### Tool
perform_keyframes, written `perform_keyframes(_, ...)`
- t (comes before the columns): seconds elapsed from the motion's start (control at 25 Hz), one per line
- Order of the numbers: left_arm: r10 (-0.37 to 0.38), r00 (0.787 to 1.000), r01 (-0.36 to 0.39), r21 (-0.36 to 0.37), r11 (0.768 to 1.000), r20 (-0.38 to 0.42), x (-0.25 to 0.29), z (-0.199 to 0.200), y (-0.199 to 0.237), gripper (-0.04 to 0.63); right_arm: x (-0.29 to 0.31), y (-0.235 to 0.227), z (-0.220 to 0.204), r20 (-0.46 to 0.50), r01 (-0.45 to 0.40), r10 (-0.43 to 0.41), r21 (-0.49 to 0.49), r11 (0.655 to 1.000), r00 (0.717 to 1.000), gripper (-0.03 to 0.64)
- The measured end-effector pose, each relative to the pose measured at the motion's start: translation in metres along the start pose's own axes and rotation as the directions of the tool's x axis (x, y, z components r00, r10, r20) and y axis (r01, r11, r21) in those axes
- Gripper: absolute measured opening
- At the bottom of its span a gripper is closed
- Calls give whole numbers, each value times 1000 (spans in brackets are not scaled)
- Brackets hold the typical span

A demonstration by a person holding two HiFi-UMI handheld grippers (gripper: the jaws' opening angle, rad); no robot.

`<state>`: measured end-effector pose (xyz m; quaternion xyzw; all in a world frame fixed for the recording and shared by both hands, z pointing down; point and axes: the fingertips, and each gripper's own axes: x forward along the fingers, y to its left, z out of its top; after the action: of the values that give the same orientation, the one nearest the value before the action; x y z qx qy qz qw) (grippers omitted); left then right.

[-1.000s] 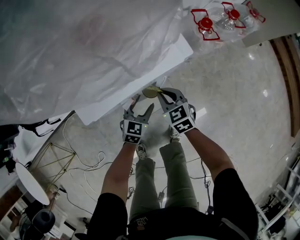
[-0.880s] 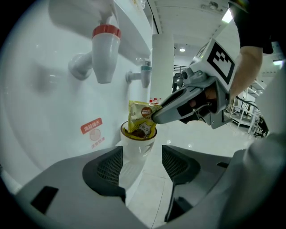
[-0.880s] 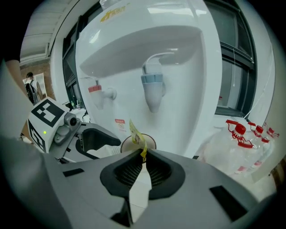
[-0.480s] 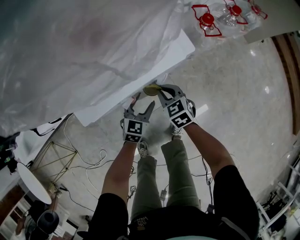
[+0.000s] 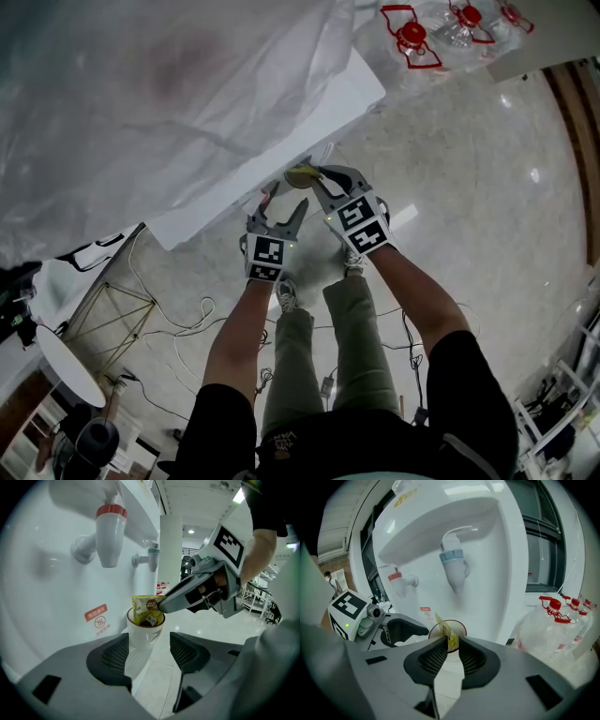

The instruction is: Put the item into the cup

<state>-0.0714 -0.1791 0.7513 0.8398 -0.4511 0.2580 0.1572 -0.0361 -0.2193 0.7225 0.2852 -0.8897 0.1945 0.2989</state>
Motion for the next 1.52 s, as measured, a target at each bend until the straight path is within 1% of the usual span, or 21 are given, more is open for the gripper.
perform_keyframes(0.16, 0, 1000, 0, -4, 1000, -7, 2, -1, 0, 275, -9, -2, 8, 56, 26, -25, -29, 999, 998, 57)
perform_keyframes(0.24, 1, 1000, -1, -5, 1000, -10, 2, -1, 0, 276, -10, -3, 9, 62, 35, -31, -49, 998, 998, 57)
perform_keyframes(0.6, -2, 1000, 1, -11, 1000, -10, 1, -3, 1, 278, 6, -4, 2, -9, 31, -33, -98, 995, 999, 57)
perform_keyframes(0.76, -6, 1000, 6, -6, 1000, -14, 1, -4, 2, 278, 9, -6, 0, -16, 33, -34, -80, 996, 999, 57)
perform_keyframes(0.84, -9, 1000, 9, -5, 1000, -17, 1, -4, 2, 278, 8, -6, -1, -11, 30, -31, -57, 998, 999, 57)
perform_keyframes(1.04, -19, 1000, 19, -1, 1000, -23, 0, -4, 0, 282, 2, -3, 3, 32, 11, -11, 8, 1000, 999, 57)
perform_keyframes(1.28, -33, 999, 33, 7, 999, -13, -11, 6, -5, 287, -16, -5, 11, 64, 39, -41, 43, 998, 997, 57)
perform_keyframes(1.52, -46, 999, 46, 10, 999, 19, -34, 28, -13, 287, -47, 0, 25, 101, 85, -93, 84, 993, 990, 57)
